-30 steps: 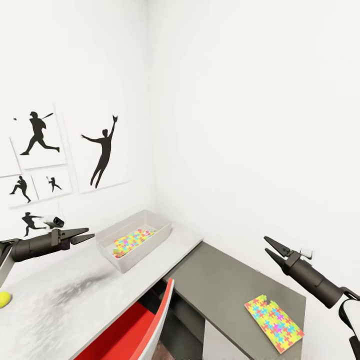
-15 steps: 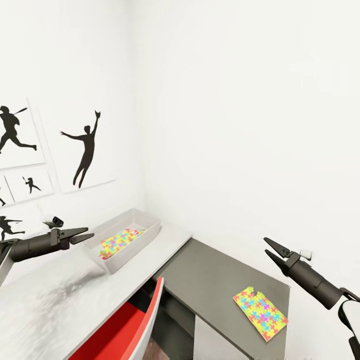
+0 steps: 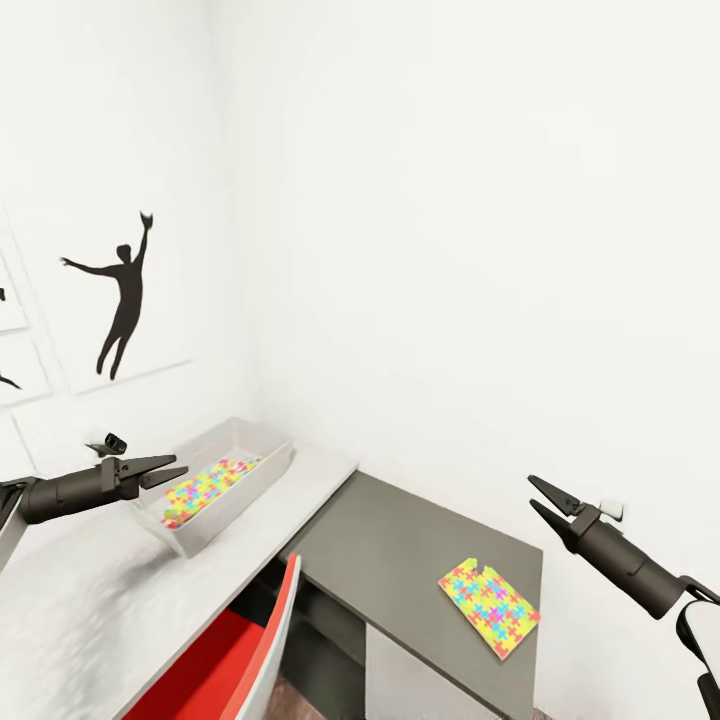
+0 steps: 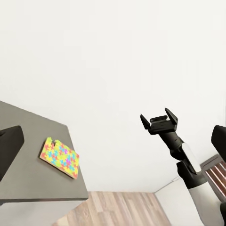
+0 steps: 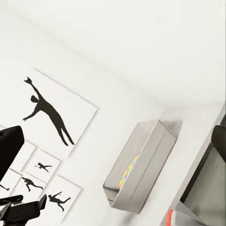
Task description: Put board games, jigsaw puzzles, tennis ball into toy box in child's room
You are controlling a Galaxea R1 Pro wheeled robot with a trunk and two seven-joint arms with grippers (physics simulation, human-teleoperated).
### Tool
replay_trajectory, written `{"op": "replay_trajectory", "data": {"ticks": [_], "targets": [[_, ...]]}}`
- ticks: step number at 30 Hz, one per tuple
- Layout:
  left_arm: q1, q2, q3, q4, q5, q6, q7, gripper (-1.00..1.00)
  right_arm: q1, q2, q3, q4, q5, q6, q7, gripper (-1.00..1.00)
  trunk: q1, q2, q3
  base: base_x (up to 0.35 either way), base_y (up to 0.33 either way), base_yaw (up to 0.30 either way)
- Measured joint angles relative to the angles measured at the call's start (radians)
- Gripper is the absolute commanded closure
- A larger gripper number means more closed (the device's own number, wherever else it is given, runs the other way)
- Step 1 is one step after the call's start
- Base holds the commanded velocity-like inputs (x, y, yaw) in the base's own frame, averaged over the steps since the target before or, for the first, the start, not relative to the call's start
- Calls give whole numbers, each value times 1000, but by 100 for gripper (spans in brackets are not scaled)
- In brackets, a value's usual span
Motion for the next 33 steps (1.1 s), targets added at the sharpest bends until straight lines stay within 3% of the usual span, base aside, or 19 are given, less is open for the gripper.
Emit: {"op": "replay_trajectory", "data": {"ticks": [33], "targets": [[1, -2, -1, 0, 0, -2, 0, -100, 0, 0, 0, 1, 0, -2, -3, -100, 0, 0, -34, 0, 0, -220]]}}
